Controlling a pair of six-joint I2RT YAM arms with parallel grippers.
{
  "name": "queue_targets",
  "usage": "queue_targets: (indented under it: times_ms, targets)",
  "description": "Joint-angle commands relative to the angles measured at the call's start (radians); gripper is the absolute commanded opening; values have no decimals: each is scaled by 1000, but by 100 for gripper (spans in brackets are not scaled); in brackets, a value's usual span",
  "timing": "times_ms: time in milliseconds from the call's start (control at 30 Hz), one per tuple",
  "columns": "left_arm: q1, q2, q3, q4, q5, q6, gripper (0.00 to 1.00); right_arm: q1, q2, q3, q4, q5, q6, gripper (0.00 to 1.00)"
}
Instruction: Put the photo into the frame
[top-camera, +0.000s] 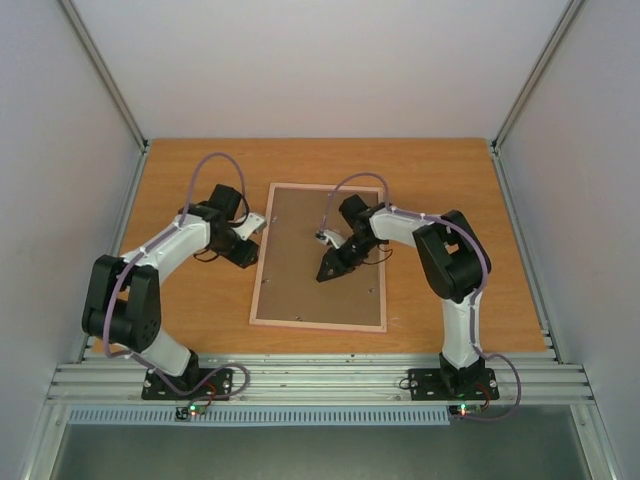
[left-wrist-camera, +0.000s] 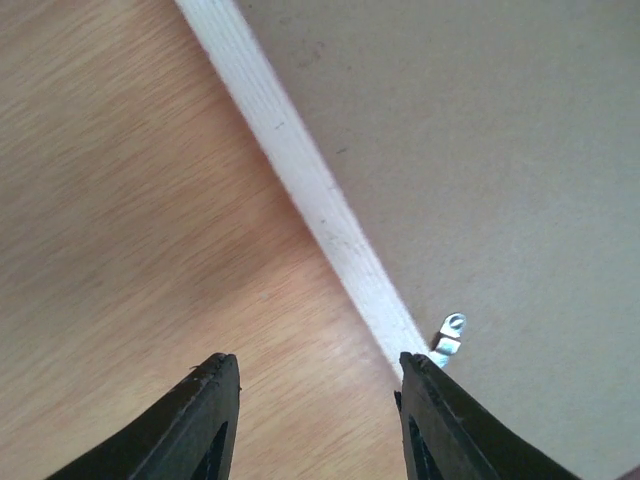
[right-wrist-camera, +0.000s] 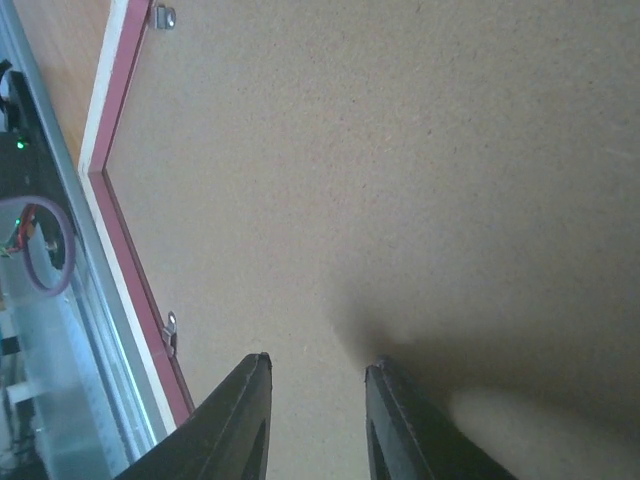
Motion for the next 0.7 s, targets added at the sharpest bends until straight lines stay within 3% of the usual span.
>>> queue_targets:
  times_ms: [0,200,667]
  targets:
    - [16,35,34,-23,188,-100,45,-3,-111,-80,149,23,-40,30]
    - [68,69,27,-3,291,-211,45,43,-223,-165,415,59,-94,33]
    - [129,170,58,10,406,-284,41,254,-123,-128,613,272,-316,34]
